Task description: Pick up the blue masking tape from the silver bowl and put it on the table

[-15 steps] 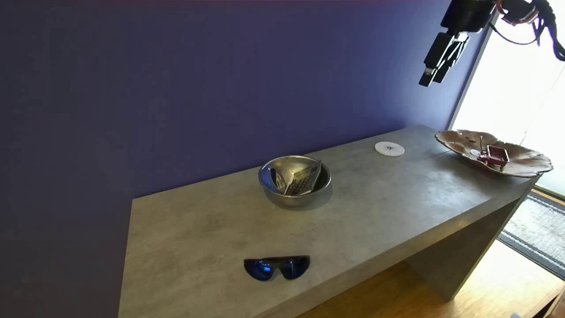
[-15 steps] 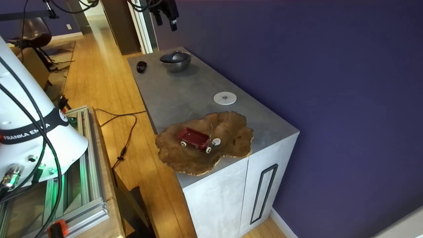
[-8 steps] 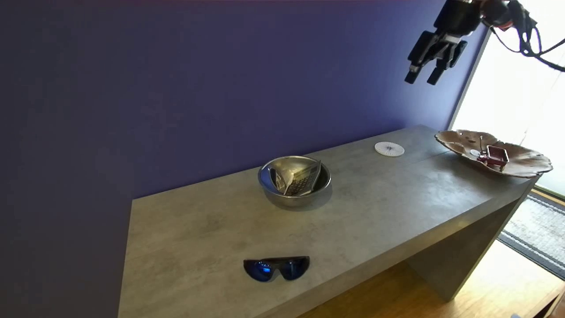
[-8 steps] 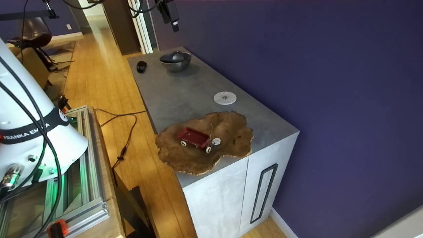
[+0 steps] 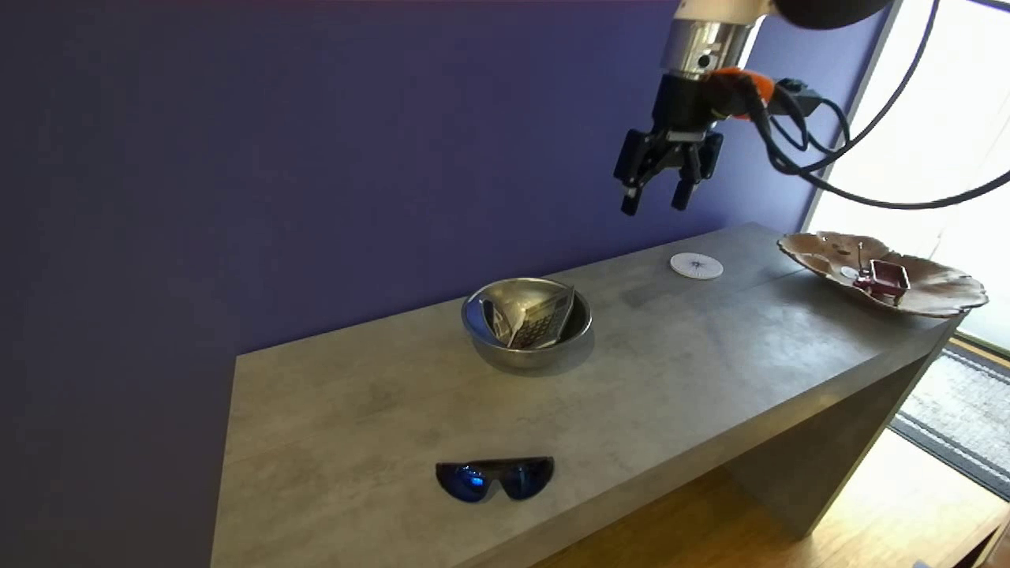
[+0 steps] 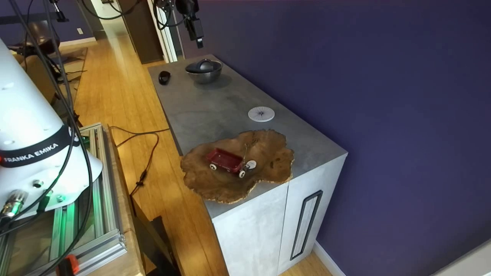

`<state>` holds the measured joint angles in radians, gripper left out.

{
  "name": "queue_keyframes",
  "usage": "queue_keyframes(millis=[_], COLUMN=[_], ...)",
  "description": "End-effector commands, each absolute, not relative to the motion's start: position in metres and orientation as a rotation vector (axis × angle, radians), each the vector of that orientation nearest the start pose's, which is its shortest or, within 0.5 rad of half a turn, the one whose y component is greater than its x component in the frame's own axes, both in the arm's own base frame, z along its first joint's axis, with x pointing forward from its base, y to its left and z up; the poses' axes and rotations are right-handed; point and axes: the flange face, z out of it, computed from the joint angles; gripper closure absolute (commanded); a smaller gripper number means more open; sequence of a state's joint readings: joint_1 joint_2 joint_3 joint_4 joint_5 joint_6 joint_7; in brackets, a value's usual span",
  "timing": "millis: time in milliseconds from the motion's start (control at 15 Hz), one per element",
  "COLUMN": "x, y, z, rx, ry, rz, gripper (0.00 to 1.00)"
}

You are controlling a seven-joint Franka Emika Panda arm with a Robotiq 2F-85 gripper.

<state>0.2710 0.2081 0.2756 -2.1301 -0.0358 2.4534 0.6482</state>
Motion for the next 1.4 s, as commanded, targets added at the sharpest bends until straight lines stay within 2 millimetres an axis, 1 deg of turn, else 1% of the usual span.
queue_keyframes(millis=[0,67,133,267,333,400,467,600,733,933,1000,1133,1333], x=[0.503,0.508,0.513,0.518,0.519,0.527,0.532,0.542,0.549,0.562,0.567,0.573,0.578], y=[0.309,0.316,0.319,0.319,0.320,0.333,0.342,0.372,0.394,0.424,0.430,0.443,0.444], z=[0.317,0.309,0.304,0.302,0.298,0.291,0.285,0.268,0.252,0.237,0.233,0.229,0.211], rx=[-3.050,-3.052,-3.051,-3.052,-2.997,-2.936,-2.902,-2.816,-2.734,-2.600,-2.554,-2.497,-2.463], ry=[0.110,0.101,0.097,0.097,0.085,0.003,-0.030,-0.130,-0.234,-0.362,-0.394,-0.434,-0.428], rz=[-0.077,-0.050,-0.034,-0.027,-0.089,-0.171,-0.227,-0.320,-0.381,-0.406,-0.410,-0.354,-0.245], gripper=[0.00,0.00,0.00,0.00,0.00,0.00,0.00,0.00,0.00,0.00,0.00,0.00,0.00])
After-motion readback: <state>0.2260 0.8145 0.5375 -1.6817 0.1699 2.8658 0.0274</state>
